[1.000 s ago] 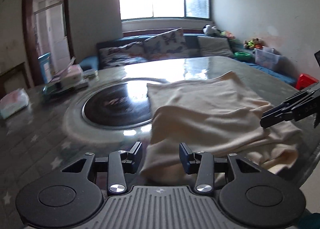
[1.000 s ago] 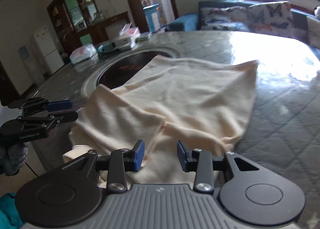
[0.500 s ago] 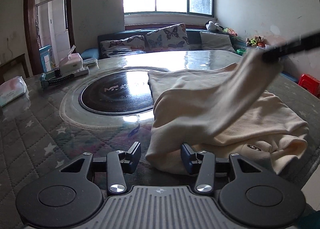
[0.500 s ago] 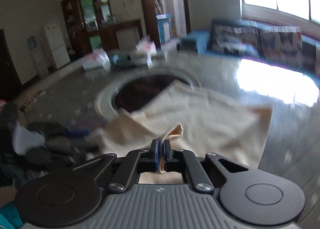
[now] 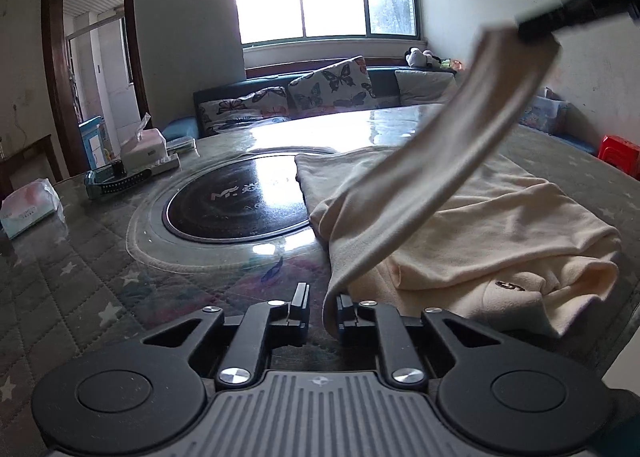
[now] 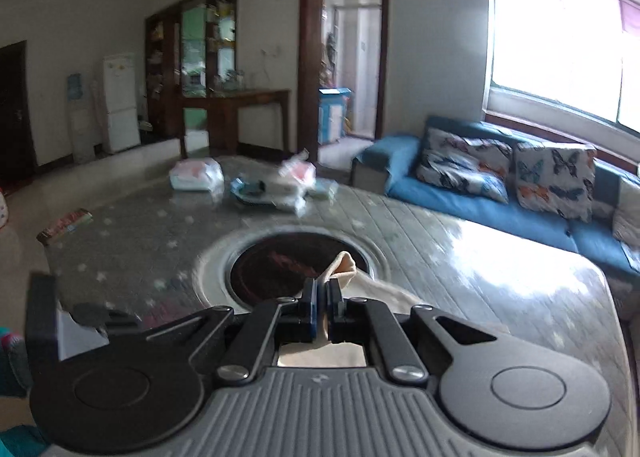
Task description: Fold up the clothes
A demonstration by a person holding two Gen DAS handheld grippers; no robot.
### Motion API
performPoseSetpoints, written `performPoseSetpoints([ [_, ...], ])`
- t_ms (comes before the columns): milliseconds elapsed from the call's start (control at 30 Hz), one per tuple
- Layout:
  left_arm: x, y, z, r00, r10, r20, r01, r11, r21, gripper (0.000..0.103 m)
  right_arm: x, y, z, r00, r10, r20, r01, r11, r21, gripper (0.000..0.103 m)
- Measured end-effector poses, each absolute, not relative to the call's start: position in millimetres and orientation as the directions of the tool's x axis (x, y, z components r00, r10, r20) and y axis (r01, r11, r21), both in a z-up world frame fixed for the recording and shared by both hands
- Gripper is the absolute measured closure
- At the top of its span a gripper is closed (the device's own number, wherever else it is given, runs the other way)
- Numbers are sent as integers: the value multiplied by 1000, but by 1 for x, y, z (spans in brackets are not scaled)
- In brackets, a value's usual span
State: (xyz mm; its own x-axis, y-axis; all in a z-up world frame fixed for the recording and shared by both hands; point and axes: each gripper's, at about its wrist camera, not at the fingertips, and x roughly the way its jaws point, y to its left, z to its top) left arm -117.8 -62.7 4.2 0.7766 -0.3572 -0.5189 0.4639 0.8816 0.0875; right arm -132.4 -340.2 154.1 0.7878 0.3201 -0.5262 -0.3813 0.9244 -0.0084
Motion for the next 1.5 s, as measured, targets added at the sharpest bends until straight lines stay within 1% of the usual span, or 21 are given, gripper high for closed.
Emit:
performPoseSetpoints([
  [67,-118,-60,4,776,-359,-519,467,880,89,91,-136,-348,142,773,295,-561,-355,935,4,99],
  [167,-121,-59,3,767,-364,-528,481,871,99,93,-136,-362,99,701,246,-670,-305,952,31,99],
  [267,-123,-56,3,751,-367,-550,498,861,105,92,-133,-365,64,641,198,-741,-293,956,2,97],
  [300,-123,-53,3,746,-368,-555,502,858,107,92,-133,-365,57,632,188,-752,-291,957,-6,96],
  [433,-121,-38,12,729,-376,-572,518,849,103,89,-137,-369,63,668,217,-712,-299,954,11,94],
  [533,-112,-39,24,742,-376,-555,510,854,103,89,-133,-369,70,695,236,-679,-319,948,3,94],
  [600,-107,-39,32,750,-376,-544,505,857,103,89,-127,-366,66,688,255,-679,-333,943,16,94],
  [700,-92,-57,39,725,-424,-543,531,846,50,89,-122,-359,55,669,273,-691,-355,935,25,94],
  [867,-68,-93,31,689,-476,-547,577,817,15,89,-116,-353,34,651,269,-710,-354,935,30,94],
  [933,-62,-105,23,690,-463,-557,583,811,48,89,-115,-354,29,647,262,-716,-347,937,29,94],
  [1033,-46,-103,10,683,-423,-595,553,832,43,89,-115,-360,26,638,263,-724,-342,939,39,94],
  [1067,-44,-99,8,673,-434,-599,552,834,15,89,-114,-361,25,636,264,-725,-342,939,42,94],
  [1133,-44,-94,12,672,-438,-597,548,837,2,88,-114,-361,27,637,265,-724,-344,938,40,94],
  [1200,-48,-93,19,696,-419,-584,533,845,30,88,-115,-361,31,644,268,-716,-352,936,34,94],
  [1267,-51,-91,26,704,-432,-564,536,844,22,88,-116,-361,36,652,275,-707,-358,933,33,93],
  [1333,-55,-91,32,704,-455,-545,553,833,18,88,-118,-362,40,652,281,-704,-364,931,34,91],
  [1367,-56,-94,33,703,-463,-540,564,825,27,88,-120,-363,42,655,276,-704,-366,930,24,87],
  [1400,-58,-97,33,699,-471,-538,576,817,33,88,-121,-363,43,658,268,-704,-365,931,12,81],
  [1433,-58,-100,31,695,-474,-540,584,811,40,88,-123,-364,42,659,258,-707,-362,932,2,78],
  [1467,-58,-104,29,693,-474,-543,590,806,49,88,-124,-366,41,659,245,-711,-354,935,-6,72],
  [1500,-59,-107,27,691,-473,-546,596,801,60,88,-124,-367,40,661,233,-714,-344,939,-13,71],
])
